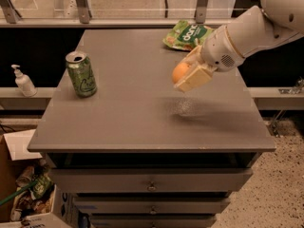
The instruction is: Pick orange
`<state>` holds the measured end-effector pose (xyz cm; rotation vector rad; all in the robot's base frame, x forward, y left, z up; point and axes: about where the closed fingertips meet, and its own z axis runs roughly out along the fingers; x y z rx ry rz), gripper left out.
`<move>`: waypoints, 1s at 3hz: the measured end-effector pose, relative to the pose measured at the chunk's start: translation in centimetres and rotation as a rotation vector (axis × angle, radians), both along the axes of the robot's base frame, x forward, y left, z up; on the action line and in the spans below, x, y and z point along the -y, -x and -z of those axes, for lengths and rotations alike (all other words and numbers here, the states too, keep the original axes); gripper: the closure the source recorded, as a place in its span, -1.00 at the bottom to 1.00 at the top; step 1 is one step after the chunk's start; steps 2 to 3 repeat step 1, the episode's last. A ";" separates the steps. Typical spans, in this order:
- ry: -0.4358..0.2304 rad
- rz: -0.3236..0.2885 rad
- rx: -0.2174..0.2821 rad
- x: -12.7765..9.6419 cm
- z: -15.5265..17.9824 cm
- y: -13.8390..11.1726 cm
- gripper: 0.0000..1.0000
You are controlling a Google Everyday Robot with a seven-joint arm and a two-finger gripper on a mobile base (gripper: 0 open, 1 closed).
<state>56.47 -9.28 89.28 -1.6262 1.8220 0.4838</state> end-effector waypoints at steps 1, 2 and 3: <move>-0.011 0.002 0.005 -0.2 -0.5 -0.1 1.00; -0.011 0.002 0.005 -0.2 -0.5 -0.1 1.00; -0.011 0.002 0.005 -0.2 -0.5 -0.1 1.00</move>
Offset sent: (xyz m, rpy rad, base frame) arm 0.0000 0.0000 0.0000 0.0000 0.0000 0.0000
